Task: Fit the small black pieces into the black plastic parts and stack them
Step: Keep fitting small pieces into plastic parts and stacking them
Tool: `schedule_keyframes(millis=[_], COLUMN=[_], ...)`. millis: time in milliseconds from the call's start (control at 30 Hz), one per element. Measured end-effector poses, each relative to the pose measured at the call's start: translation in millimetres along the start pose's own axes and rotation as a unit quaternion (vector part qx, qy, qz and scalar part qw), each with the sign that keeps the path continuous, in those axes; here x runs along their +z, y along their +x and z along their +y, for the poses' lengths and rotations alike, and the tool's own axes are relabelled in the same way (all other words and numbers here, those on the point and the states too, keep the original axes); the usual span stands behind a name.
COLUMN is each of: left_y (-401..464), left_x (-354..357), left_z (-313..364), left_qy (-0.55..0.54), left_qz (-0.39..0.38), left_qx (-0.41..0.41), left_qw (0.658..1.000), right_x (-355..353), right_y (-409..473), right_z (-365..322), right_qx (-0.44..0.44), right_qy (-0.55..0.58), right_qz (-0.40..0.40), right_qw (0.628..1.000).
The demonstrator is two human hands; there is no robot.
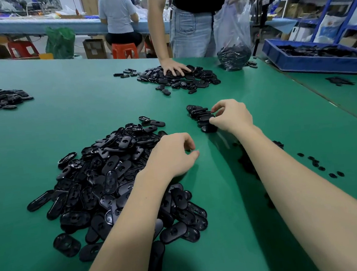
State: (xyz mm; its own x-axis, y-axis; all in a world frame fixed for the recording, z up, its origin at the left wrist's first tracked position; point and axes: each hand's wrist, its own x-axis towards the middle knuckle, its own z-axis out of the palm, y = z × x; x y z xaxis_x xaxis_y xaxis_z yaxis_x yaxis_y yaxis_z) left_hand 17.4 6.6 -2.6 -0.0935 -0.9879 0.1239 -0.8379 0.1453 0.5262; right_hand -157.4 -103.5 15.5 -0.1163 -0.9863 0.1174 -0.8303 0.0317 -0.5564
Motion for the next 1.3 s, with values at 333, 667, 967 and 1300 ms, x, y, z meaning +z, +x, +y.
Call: schedule_keyframes(millis=[333,667,967,1300], left_y=[-1.2,-2.1,0.5,5.6], left_x=[-0.1,-3.3,-3.0,-1.5], left_z=[1.8,12.4,8.8,3.3], left_qy=[0.051,0.158,0.123,-0.094], left_qz=[-0.011,-0.126,-0.119,0.061], left_qx=[0.027,0.031,0.029,-0.063], left_qw=[0.998,0.979,0.985,0.992], right_x=[-4.6,30.6,42.7,-12.1], right_y=[-18.8,-24.0,-16.4,-44.5], right_z=[-13.0,-90.0,-89.1,-1.4], right_qx=[-0.080,-0.099,-0.049,-0.107], right_qy=[0.017,-0.090,-0.014,0.147], right_qz=[-0.009,-0.204,-0.209,-0.141], right_qw=[0.997,0.970,0.977,0.973])
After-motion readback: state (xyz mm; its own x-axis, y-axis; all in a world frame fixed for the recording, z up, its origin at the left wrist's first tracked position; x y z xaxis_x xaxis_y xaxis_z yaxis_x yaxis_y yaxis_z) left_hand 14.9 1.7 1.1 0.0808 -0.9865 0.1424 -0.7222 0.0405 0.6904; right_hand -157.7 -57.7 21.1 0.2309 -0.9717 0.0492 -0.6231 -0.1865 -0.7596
